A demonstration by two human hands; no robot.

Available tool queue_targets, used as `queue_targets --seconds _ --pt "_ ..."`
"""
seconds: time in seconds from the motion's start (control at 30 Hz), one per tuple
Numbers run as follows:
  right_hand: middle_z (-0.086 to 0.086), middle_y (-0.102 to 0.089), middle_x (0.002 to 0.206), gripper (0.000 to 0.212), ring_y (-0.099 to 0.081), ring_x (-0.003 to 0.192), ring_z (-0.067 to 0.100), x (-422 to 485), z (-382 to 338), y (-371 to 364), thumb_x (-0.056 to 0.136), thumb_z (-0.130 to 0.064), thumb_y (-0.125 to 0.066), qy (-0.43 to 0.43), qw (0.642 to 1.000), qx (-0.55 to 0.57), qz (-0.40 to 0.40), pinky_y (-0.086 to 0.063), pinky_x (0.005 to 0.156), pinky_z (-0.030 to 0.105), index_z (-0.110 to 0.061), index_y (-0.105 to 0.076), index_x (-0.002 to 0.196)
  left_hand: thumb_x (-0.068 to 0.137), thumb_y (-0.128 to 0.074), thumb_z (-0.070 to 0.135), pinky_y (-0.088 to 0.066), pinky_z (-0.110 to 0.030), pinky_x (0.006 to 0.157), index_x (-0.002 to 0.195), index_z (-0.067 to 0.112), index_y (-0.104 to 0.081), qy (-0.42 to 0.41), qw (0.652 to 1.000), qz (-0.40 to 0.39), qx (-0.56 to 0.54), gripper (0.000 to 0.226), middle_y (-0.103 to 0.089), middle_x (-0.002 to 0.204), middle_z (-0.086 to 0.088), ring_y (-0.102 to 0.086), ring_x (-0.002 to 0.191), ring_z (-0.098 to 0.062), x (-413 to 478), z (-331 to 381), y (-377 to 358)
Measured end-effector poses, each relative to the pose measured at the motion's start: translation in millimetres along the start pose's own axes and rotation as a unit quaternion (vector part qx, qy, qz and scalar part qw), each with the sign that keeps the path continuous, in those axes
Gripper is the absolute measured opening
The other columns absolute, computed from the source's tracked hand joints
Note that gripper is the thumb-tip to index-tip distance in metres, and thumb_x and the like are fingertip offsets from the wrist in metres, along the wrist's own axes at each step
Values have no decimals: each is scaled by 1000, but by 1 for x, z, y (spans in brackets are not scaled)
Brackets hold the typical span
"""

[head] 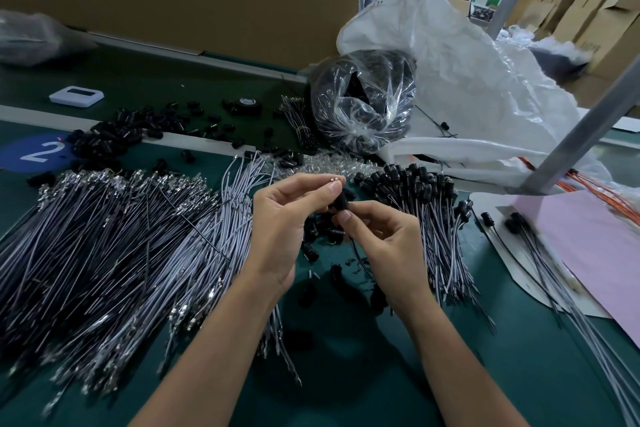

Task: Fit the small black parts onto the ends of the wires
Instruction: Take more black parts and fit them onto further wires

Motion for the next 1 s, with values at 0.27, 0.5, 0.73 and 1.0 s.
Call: queue_targets --seconds 0.27,0.5,0.73,1.0 --pt "0 -75 82 10 -71 78 23 -1 -1 3 86 -17 -72 39 998 -43 27 -58 74 46 -23 -76 93 78 -74 1 -51 -14 67 77 15 -80 -31 999 11 38 15 -76 80 -7 -70 76 -9 0 3 2" --pt "-4 -75 81 19 -71 77 18 -2 -1 4 86 -10 -72 57 996 -67 31 -58 73 40 -28 -74 91 79 -74 1 -53 -19 71 75 19 -79 -27 999 -8 43 19 -76 83 -7 -71 81 -13 -1 2 -2" --pt "-9 -74 82 18 -69 79 8 1 -3 14 85 -7 -66 68 995 -41 67 -53 70 21 -23 -73 83 81 -76 8 -54 -23 85 109 14 -73 43 984 -143 95 29 -76 104 -6 -71 98 -17 -6 -14 -25" --pt "-2 -72 78 12 -67 76 8 0 0 7 88 -18 -68 70 997 -10 40 -51 71 19 -8 -73 86 71 -75 13 -54 -18 78 97 6 -77 -1 996 -83 35 27 -77 91 -7 -74 89 -15 -3 -7 -20"
Point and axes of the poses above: each hand's wrist, its own x-axis towards the middle knuckle, its own y-axis out of the back of the hand, z = x × y, the point moved 8 cm from there along x, towards the middle knuckle
